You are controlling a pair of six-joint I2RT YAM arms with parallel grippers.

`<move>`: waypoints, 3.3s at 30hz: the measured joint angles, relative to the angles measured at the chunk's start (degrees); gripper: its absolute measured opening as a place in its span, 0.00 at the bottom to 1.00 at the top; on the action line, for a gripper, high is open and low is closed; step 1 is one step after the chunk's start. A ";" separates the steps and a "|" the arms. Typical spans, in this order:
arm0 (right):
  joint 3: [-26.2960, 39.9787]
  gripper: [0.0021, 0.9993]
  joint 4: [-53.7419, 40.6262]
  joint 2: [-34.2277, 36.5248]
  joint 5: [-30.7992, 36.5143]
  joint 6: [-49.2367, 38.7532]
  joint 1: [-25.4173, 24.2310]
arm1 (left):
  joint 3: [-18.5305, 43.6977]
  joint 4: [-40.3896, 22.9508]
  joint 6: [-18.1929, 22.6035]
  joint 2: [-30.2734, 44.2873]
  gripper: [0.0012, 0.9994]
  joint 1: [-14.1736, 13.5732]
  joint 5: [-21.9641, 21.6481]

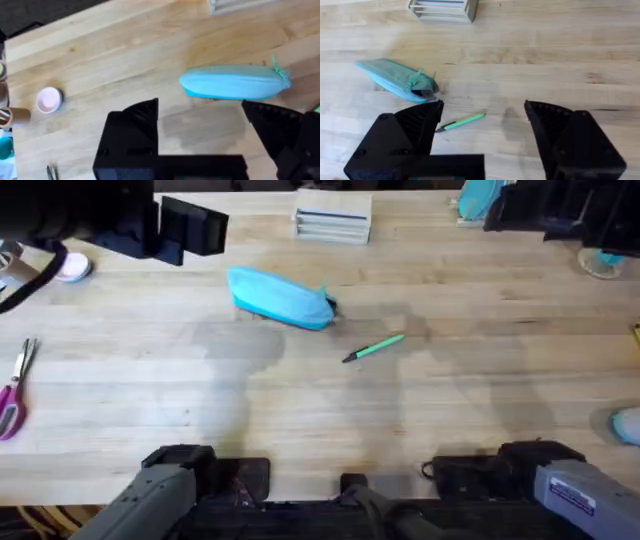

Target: Unzip the bag, pick up the pens from the table one at a time and place them inside, then zip the bag closed.

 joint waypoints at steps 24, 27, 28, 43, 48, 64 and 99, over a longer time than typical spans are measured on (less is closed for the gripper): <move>0.00 1.00 -0.40 -0.01 0.01 0.88 0.00 | 0.00 1.98 49.05 14.96 0.99 11.32 15.07; 0.01 1.00 -0.94 0.48 0.01 0.88 0.00 | 0.00 5.05 51.88 18.40 0.99 17.96 25.65; 0.02 1.00 -1.23 1.54 0.01 0.88 0.00 | 0.00 4.93 52.51 19.56 0.99 18.95 28.16; 0.02 1.00 -1.58 5.32 0.01 0.88 0.00 | 0.09 3.77 60.08 30.47 0.99 17.95 35.08; 0.02 1.00 -1.19 5.32 0.01 0.88 0.00 | 0.09 1.23 63.09 34.16 0.99 16.61 35.15; 0.02 1.00 -1.13 5.32 0.01 0.88 0.00 | 0.11 4.53 70.90 41.58 0.99 14.16 36.53; 0.02 1.00 -0.74 5.32 0.01 0.88 0.00 | 0.11 3.67 71.10 46.73 0.99 14.16 40.73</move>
